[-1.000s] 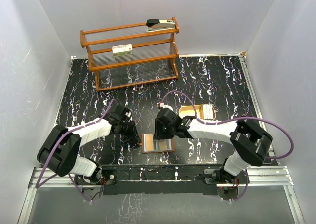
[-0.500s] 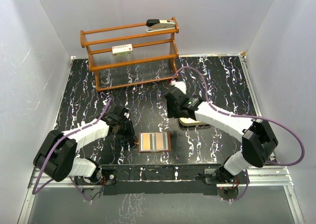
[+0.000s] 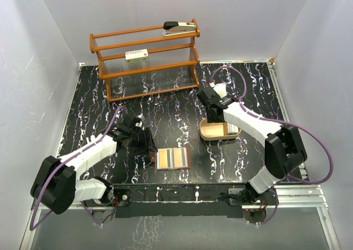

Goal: Put the credit cards into the card holder
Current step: Pick up the credit card from the storage box.

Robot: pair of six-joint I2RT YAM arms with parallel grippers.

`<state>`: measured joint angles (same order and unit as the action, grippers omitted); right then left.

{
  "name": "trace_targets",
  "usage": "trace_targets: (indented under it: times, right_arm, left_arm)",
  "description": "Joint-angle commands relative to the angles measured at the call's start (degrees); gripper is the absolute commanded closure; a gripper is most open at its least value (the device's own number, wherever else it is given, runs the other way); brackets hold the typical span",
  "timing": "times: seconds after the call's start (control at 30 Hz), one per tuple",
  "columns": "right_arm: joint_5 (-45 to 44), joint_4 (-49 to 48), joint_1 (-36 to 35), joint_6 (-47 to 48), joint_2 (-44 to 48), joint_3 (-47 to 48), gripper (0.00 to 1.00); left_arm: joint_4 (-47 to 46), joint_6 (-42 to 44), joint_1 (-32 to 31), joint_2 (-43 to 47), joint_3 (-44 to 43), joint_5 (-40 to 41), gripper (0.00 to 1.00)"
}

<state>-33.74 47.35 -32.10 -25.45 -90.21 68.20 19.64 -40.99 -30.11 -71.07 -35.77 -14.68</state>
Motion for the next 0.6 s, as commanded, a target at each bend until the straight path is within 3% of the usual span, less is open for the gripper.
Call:
trace_targets:
  times: [0.0, 0.3, 0.57]
  right_arm:
    - [-5.5, 0.2, 0.7, 1.6, -1.6, 1.7, 0.37]
    - [-7.9, 0.8, 1.6, 1.5, -5.7, 0.4, 0.4]
    - [-8.4, -1.4, 3.3, 2.4, -7.8, -1.7, 0.43]
  left_arm:
    - [2.4, 2.3, 0.0, 4.2, -2.3, 0.4, 0.5]
    - [-0.3, 5.4, 0.0, 9.7, -1.9, -7.7, 0.47]
    - [1.5, 6.1, 0.0, 13.5, -2.7, -4.0, 0.44]
